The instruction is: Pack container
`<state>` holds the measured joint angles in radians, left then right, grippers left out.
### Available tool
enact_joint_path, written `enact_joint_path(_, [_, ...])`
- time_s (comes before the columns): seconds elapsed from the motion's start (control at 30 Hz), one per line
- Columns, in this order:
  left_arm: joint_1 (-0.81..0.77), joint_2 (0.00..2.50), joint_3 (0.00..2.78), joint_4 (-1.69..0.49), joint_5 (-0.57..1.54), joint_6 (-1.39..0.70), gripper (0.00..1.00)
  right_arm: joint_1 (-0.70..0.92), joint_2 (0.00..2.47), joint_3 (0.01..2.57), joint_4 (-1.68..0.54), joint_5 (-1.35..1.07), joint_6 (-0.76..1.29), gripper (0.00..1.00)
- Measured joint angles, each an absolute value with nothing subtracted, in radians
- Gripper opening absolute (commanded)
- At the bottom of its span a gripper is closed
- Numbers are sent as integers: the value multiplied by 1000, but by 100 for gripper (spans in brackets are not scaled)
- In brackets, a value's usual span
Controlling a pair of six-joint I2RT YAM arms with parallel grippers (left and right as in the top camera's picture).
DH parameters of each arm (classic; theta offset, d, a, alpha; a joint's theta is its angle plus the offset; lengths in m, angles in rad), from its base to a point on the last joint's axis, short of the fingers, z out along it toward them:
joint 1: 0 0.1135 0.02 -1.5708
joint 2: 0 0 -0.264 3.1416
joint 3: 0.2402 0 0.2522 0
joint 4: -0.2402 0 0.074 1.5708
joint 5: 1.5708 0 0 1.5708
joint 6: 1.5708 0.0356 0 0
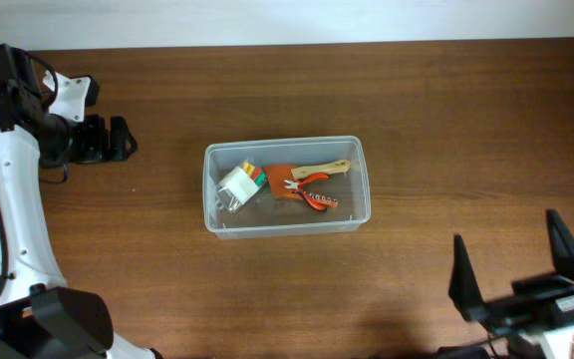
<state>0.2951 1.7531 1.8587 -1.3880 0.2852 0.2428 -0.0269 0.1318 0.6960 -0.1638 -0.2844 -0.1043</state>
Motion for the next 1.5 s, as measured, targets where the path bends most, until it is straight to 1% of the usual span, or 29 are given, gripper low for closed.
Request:
enact_joint_path(0.3, [295, 1753, 1859, -1388, 285, 242, 99, -6, 69, 397, 157, -196, -105, 99])
enact_joint_path(0.5, [295, 1753, 1859, -1388, 285, 243, 99, -6, 17, 251, 283, -153, -105, 99])
enact_joint_path(0.97, [295, 1753, 1859, -1388, 285, 242, 99, -6, 16, 140, 290, -69, -105, 99])
enact_joint_path(1.33, [295, 1753, 1859, -1388, 285, 243, 99, -6, 16, 29, 290, -60, -105, 99])
enact_joint_path(1.5, [295, 1753, 1859, -1388, 285, 242, 99, -6, 16, 12, 205, -60, -105, 99])
